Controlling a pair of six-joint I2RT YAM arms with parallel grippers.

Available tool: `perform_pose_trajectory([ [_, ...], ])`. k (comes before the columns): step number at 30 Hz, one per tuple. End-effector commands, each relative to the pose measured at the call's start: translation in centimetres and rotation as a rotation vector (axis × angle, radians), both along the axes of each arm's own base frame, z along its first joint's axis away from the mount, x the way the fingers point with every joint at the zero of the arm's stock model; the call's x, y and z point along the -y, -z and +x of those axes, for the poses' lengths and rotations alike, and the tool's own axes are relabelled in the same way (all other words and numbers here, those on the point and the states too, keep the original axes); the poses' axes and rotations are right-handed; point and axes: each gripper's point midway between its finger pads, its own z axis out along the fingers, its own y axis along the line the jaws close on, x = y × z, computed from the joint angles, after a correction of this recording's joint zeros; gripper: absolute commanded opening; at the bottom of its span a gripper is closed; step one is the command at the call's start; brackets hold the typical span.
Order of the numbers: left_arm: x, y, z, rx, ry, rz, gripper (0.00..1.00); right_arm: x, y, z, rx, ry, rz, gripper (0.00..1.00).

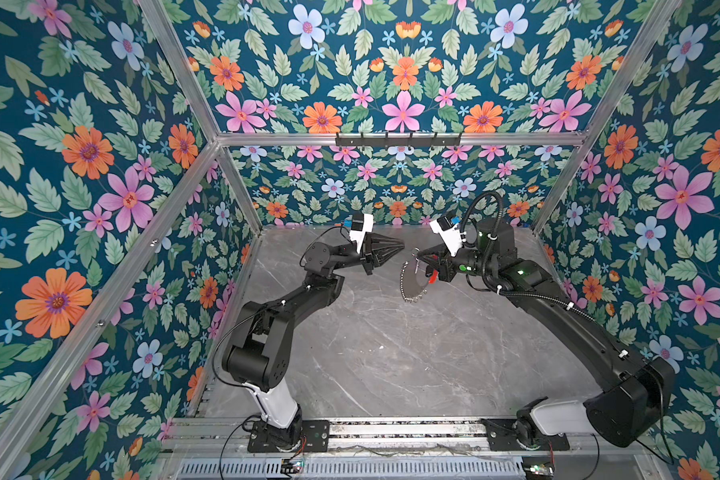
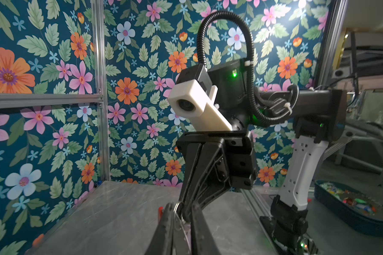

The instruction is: Put the keys on the keyring

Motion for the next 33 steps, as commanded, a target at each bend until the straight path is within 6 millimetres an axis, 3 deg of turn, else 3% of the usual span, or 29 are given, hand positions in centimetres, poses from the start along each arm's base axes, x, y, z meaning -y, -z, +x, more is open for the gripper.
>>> perform_pose_trajectory([
  [1, 0.8, 3.4, 0.7, 0.061, -0.033, 0.195, 0.16, 0.4, 0.8, 0.2, 0.041, 0.007, -0.083, 0.0],
  [5, 1.7, 6.0, 1.4, 0.13, -0.096, 0.424, 0.17, 0.2, 1.4, 0.0, 0.036, -0.001, -0.125, 0.0],
  [8, 2.2, 6.3, 1.6, 0.131, -0.094, 0.474, 0.16, -0.1, 1.6, -0.2, 0.025, -0.016, -0.13, 0.0],
  [25, 2.3, 4.3, 0.5, 0.172, -0.08, 0.443, 0.38, -0.6, 1.6, -0.6, 0.019, -0.032, -0.128, 0.0],
  [33, 1.9, 4.2, 0.5, 0.169, -0.102, 0.459, 0.4, -0.5, 1.6, -0.6, 0.02, -0.028, -0.132, 0.0],
])
